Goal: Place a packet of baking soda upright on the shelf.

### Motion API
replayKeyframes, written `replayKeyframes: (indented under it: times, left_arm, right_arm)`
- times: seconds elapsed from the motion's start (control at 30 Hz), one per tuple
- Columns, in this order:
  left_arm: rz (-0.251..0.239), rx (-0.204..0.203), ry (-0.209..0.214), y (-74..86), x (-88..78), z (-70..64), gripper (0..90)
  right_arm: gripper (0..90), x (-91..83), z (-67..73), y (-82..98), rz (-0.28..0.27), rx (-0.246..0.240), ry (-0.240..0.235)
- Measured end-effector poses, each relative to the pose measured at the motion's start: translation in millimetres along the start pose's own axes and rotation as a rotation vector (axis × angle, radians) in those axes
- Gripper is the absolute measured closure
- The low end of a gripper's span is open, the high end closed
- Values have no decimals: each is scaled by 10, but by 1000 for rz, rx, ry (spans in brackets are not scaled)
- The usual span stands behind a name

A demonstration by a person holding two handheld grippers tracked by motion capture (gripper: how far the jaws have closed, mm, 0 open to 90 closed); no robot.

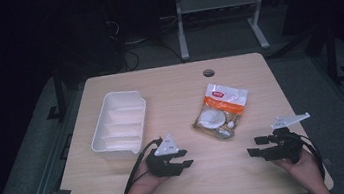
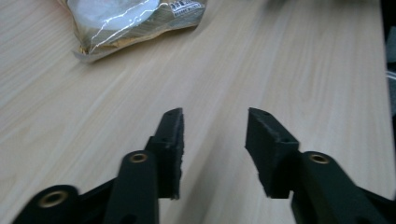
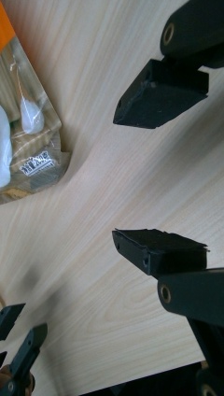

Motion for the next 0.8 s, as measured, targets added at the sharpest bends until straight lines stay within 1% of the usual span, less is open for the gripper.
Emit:
replayKeyframes:
  times: [0.03,0.07,0.1,0.13,0.2,0.3,0.33,0.43,0.53,0.57,0.6,0.63,0.7,0.8]
  left_arm:
    - [-8,-22,7,-87,53,29,643]
    - [-8,-22,7,-87,53,29,672]
    - [-8,-37,14,-128,81,50,672]
    - [-3,-47,18,-180,122,80,702]
    - [0,-48,6,-258,168,119,740]
    - [6,-44,1,-411,234,175,780]
    - [8,-46,7,-464,253,193,780]
    - [4,-64,29,-617,306,241,824]
    - [7,-66,24,-739,366,301,846]
    - [11,-65,23,-767,385,320,868]
    - [15,-69,21,-787,403,333,868]
    - [26,-64,16,-807,426,357,881]
    - [30,-67,9,-858,473,403,883]
    - [47,-70,-1,-919,549,492,890]
  right_arm:
    - [373,-3,-12,-2,1,2,4]
    - [373,-5,-22,-4,0,2,6]
    - [373,-5,-22,-4,0,2,6]
    - [374,-12,-35,-3,-1,7,7]
    - [375,-21,-38,2,-3,11,4]
    - [376,-31,-47,9,-11,17,4]
    - [376,-31,-47,9,-11,17,4]
    - [375,-49,-81,19,-12,24,14]
    - [375,-62,-100,19,-16,31,11]
    - [376,-91,-120,12,-22,37,19]
    - [376,-91,-120,12,-22,37,19]
    - [374,-116,-139,-9,-35,44,23]
    - [370,-127,-152,-23,-39,51,25]
    - [337,-162,-231,-137,-66,79,36]
Point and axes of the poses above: each handheld gripper's, and its own axes: x roughly forward along the jaws, y roughly out of its underside, z roughly to its left, the point moved 10 cm from there along x, roughly forward along the jaws, and after that the axes turned 9 degrees about z, right-handed, at the moved point
